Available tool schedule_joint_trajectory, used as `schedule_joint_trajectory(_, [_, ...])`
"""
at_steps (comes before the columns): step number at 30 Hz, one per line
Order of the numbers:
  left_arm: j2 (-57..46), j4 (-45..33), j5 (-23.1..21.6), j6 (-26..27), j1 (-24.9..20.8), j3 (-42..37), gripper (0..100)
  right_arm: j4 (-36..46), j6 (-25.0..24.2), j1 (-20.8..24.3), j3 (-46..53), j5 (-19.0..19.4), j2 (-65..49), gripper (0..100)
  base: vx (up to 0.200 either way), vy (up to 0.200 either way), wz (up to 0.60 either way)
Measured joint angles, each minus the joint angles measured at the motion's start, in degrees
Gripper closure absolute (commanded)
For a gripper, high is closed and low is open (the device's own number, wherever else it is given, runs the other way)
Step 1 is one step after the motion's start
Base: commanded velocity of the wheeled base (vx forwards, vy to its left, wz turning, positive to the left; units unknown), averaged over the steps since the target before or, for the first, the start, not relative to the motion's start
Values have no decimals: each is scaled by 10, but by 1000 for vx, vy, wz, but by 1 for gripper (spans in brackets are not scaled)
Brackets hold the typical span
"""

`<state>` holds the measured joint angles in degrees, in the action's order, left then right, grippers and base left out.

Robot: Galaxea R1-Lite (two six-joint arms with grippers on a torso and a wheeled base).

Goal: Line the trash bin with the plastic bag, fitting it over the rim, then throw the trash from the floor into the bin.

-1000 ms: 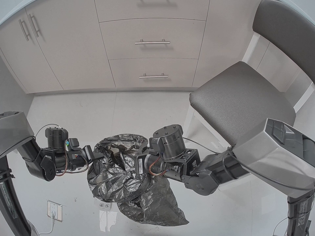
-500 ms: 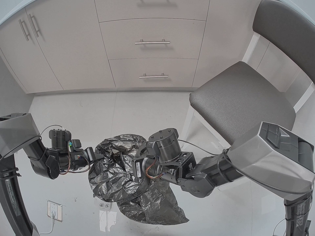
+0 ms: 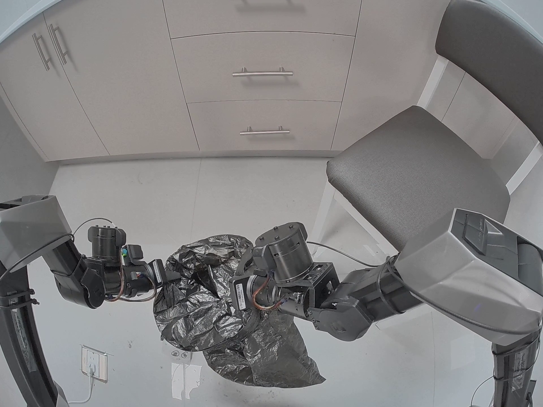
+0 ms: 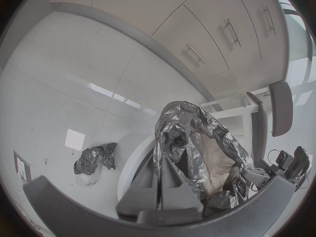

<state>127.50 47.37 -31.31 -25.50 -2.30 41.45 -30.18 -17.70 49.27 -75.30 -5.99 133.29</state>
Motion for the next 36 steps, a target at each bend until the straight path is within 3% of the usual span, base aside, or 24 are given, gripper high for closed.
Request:
schedule_joint_trajectory(34, [22, -1, 1, 0, 2, 9, 100, -7, -6, 2, 3, -6, 7, 100, 0, 0, 0])
schedule_joint_trajectory(35, [23, -1, 1, -1, 2, 10, 0, -7, -6, 2, 3, -6, 8, 100, 0, 0, 0])
schedule_joint_trajectory(36, [24, -2, 1, -1, 2, 12, 0, -7, -7, 2, 3, -6, 8, 100, 0, 0, 0])
